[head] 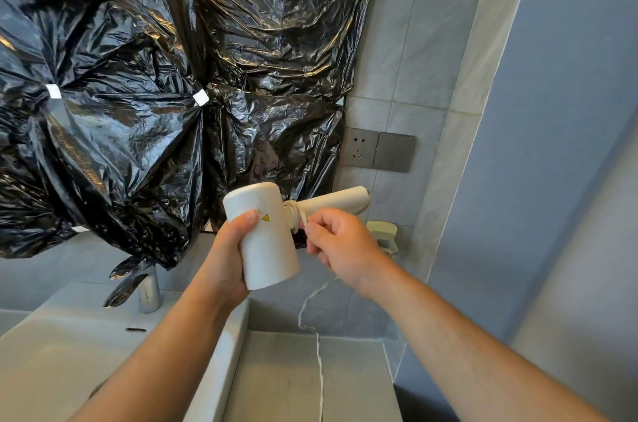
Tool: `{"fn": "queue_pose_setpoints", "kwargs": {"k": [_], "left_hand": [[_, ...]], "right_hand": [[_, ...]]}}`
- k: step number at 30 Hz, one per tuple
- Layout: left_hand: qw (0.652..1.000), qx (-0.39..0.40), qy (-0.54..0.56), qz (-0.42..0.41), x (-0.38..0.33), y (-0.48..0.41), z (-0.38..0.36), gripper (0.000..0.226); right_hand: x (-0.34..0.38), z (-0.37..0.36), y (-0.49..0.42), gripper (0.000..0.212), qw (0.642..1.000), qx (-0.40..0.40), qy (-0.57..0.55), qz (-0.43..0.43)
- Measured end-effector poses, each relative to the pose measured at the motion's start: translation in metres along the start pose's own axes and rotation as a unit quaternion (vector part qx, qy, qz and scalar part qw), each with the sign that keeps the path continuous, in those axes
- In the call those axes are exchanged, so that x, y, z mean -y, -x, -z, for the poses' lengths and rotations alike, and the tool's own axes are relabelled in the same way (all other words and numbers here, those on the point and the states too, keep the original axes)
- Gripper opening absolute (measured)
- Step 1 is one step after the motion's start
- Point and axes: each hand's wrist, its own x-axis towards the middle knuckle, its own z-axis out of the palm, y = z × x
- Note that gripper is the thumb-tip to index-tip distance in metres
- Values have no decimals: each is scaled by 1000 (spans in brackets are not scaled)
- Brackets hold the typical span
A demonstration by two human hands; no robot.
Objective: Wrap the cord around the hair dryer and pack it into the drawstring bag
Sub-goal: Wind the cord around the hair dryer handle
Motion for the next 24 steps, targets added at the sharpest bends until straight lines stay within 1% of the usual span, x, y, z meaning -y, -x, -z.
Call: {"fn": "queue_pose_setpoints", "kwargs": {"k": [2, 3, 5, 7, 8, 9, 11, 13, 14, 15, 17, 18, 19, 21, 24], "left_hand": [[1000, -2, 13, 9, 1, 1, -2, 43], [1000, 1, 16, 13, 1, 2, -1, 49], [999, 16, 24, 25, 3, 2, 0, 64], [998, 22, 42, 43, 5, 3, 3, 75], [997, 27, 50, 54, 6, 5, 4, 78], [996, 32, 57, 64, 6, 7, 4, 79], [995, 18, 47, 82, 3, 10, 2, 70], [996, -27, 4, 88, 0, 12, -4, 49], [994, -54, -47, 78, -2, 12, -8, 41], [988, -74, -124, 48, -4, 11, -12, 39], [958, -99, -265, -40, -6, 12, -19, 41], [945, -110, -301, -70, -8, 13, -21, 38], [937, -120, -318, -84, -8, 14, -21, 35], [930, -134, -332, -82, -10, 15, -19, 32], [932, -154, -318, -83, -9, 16, -14, 38]], "right_hand": [[-4, -7, 9, 20, 998, -12, -60, -19], [-7, -9, 13, 20, 995, -13, -95, -42], [-14, -11, 16, 21, 980, -12, -162, -114], [-21, -10, 18, 22, 958, -9, -219, -184], [-24, -10, 18, 24, 950, -3, -246, -194], [-26, -10, 18, 25, 945, 6, -268, -188], [-27, -9, 19, 18, 941, 9, -305, -149], [-26, -9, 19, 13, 936, -22, -326, -128], [-26, -10, 18, 13, 938, -40, -323, -122], [-25, -12, 18, 13, 942, -54, -309, -115], [-23, -15, 20, 14, 957, -65, -267, -96], [-23, -17, 20, 14, 962, -65, -250, -86], [-22, -19, 21, 14, 966, -64, -238, -78], [-23, -20, 21, 15, 972, -66, -215, -67], [-24, -22, 20, 19, 982, -72, -169, -44]]}}
